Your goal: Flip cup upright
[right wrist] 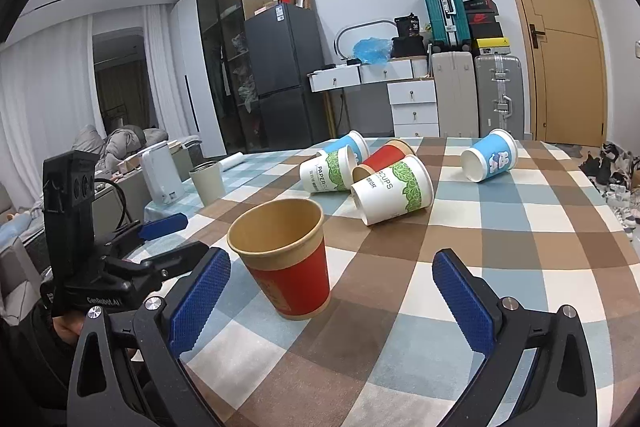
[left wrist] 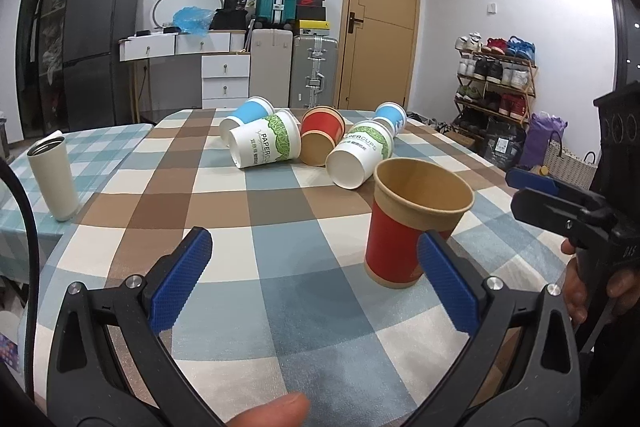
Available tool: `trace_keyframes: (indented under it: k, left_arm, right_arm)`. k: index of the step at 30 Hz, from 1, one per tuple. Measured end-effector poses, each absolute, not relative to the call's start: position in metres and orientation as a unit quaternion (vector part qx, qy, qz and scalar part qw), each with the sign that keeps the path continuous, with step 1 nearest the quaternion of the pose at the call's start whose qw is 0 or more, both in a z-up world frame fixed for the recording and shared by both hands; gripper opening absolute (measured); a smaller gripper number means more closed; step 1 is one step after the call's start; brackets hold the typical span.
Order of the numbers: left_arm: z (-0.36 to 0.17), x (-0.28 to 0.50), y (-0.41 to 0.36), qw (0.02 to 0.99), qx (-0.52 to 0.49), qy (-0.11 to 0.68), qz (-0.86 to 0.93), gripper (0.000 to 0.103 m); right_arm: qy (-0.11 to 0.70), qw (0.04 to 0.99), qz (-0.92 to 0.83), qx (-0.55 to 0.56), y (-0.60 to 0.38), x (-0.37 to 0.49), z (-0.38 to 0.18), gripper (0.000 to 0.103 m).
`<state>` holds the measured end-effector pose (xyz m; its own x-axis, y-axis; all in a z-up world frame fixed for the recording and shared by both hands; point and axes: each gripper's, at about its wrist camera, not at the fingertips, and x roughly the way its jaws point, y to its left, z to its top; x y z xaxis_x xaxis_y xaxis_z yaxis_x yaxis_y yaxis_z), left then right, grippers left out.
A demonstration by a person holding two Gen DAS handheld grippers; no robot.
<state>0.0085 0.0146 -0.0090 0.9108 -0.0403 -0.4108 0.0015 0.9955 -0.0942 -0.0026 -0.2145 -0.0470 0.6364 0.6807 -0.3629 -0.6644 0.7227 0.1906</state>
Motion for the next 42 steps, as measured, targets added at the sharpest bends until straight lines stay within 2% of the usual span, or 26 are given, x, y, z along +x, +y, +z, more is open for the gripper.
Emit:
trace_keyframes:
  k: [42]
  left_arm:
    - [-0.0098, 0.0072, 0.0143, 0.976, -0.046, 0.211, -0.012, 0.103]
  right_arm:
    - [0.207, 0.904, 0.374, -0.012, -0.2053, -0.0112, -0.0524, 0.103]
